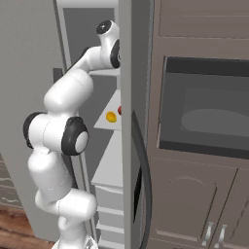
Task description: Take the bell pepper and potato from the highest rack and move them to the second highest rack where the eggplant and mango are located, to maximize freezer space. Close the freezer door after rearranging.
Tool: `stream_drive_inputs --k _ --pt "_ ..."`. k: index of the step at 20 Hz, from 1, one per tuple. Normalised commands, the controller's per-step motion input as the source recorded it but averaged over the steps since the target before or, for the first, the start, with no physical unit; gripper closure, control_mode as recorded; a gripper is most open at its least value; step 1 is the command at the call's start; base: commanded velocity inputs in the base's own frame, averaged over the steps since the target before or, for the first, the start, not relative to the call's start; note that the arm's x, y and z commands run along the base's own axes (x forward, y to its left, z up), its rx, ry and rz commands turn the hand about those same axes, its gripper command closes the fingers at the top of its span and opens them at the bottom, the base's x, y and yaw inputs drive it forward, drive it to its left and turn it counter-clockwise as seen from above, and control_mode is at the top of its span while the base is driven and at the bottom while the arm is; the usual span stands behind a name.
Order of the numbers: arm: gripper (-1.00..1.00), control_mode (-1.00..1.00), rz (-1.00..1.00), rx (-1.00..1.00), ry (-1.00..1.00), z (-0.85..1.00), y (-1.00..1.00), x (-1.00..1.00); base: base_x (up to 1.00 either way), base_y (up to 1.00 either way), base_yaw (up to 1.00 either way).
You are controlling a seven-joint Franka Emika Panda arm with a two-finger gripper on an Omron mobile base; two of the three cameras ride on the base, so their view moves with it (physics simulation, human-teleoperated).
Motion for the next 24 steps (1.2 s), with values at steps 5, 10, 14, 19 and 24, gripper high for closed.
stream_drive_inputs --k 5,10,14,19,24 --pt "-1.00 -1.00 0.00 0.06 0.00 -0.12 -0.10 0.44 0.00 0.00 0.00" --pt "-1.00 -1.00 0.00 0.04 0.00 -0.21 -0.21 0.25 0.00 0.00 0.00" --pt "-1.00 -1.00 -0.01 0.00 0.00 -0.33 -0.28 0.04 0.00 0.00 0.00" --pt "-1.00 -1.00 -0.02 0.00 0.00 -0.43 -0.42 0.03 0.00 0.00 0.00" --pt "-1.00 -1.00 0.00 0.01 0.00 -0.47 -0.46 0.11 0.00 0.00 0.00"
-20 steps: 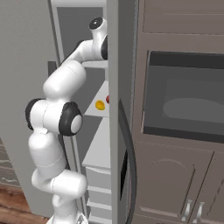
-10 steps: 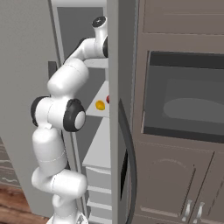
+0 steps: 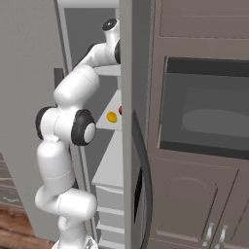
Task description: Take the bell pepper and potato from the highest rack and move them to the second highest rack where the eggplant and mango are located, to maximize freezer space. Close the freezer door after rearranging.
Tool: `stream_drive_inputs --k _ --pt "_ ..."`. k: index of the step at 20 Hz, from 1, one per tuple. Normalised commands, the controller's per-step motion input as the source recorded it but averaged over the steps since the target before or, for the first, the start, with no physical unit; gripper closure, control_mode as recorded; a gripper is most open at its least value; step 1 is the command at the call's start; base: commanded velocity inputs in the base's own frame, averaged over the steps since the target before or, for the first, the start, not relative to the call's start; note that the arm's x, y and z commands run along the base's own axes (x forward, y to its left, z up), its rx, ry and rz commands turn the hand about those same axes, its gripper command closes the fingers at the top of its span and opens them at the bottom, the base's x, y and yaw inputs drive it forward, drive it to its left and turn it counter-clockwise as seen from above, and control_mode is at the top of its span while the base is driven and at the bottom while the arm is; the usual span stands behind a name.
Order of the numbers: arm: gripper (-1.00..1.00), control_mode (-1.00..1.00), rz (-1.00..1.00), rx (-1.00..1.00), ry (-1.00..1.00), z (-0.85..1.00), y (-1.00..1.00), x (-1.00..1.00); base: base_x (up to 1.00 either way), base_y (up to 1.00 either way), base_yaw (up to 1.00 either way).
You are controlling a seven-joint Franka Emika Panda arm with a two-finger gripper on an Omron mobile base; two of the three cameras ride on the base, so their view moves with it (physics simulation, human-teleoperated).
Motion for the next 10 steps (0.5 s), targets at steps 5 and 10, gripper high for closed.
stream_drive_inputs --k 5,10 --pt "1.00 -1.00 0.00 0.00 0.00 -0.51 -0.36 0.03 0.00 0.00 0.00" --pt "1.00 -1.00 0.00 0.03 -0.01 -0.24 -0.22 -0.05 0.00 0.00 0.00"
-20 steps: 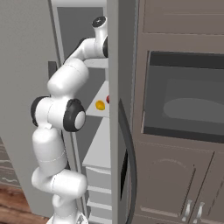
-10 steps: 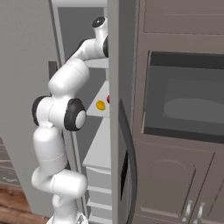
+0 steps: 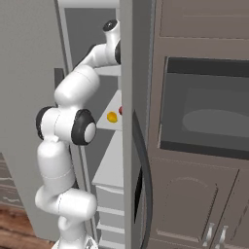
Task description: Take the bell pepper and potato from the highest rack and move them to the second highest rack where the eggplant and mango are located, to maximize freezer space. Close the freezer door after rearranging.
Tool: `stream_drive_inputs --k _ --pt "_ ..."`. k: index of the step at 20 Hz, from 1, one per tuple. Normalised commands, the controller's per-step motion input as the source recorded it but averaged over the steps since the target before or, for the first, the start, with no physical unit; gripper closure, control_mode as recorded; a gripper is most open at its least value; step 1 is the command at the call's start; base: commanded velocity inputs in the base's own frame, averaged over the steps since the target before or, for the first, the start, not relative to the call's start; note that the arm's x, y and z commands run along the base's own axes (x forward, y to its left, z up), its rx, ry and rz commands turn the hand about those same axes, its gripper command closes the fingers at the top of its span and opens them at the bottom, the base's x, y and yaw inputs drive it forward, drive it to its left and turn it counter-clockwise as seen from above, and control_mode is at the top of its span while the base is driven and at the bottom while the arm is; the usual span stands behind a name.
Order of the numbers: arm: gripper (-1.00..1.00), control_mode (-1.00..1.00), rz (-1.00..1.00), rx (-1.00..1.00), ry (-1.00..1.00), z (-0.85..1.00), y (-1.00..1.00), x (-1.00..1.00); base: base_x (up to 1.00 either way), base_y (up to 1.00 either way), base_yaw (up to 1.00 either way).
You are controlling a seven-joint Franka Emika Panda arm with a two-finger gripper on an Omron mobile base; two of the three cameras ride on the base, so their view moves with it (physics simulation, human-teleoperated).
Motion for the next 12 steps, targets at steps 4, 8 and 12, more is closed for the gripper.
stream_drive_inputs --k 4,8,12 --pt "1.00 -1.00 0.03 0.00 -0.11 0.00 0.12 -0.85 0.00 0.00 0.00" --pt "1.00 -1.00 0.05 0.00 -0.20 -0.01 0.33 -1.00 0.00 0.00 0.00" --pt "1.00 -1.00 0.05 0.00 -0.22 -0.12 0.42 -1.00 0.00 0.00 0.00"
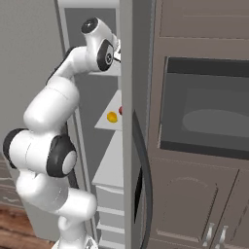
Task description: Take the bell pepper and potato from the highest rack and move them to the second highest rack where the eggplant and mango are located, to maximize freezer space. Close the freezer door after rearranging.
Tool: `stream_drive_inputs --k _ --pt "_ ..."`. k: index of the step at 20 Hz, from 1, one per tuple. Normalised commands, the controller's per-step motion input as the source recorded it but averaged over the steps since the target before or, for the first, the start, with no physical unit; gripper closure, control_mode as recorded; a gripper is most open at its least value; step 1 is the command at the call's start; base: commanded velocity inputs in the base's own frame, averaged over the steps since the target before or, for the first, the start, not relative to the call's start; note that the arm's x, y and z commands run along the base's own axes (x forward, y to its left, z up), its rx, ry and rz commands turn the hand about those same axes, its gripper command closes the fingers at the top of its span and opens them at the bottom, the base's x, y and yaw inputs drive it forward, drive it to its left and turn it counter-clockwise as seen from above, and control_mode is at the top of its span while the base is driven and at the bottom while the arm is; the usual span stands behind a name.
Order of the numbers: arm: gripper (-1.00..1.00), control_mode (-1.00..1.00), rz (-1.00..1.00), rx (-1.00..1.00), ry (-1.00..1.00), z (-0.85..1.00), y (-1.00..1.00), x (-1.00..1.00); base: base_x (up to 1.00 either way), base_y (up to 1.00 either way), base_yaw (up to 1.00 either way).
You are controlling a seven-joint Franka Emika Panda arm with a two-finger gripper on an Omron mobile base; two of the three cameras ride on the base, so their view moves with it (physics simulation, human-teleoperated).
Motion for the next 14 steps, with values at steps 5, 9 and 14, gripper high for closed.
stream_drive_inputs --k 5,9,14 --pt "1.00 -1.00 0.03 0.00 -0.19 -0.17 0.26 -1.00 0.00 0.00 0.00" --pt "1.00 -1.00 0.00 0.00 -0.06 -0.09 0.07 -1.00 0.00 0.00 0.00" --pt "1.00 -1.00 0.00 0.06 0.03 -0.37 0.00 -0.97 0.00 0.00 0.00"
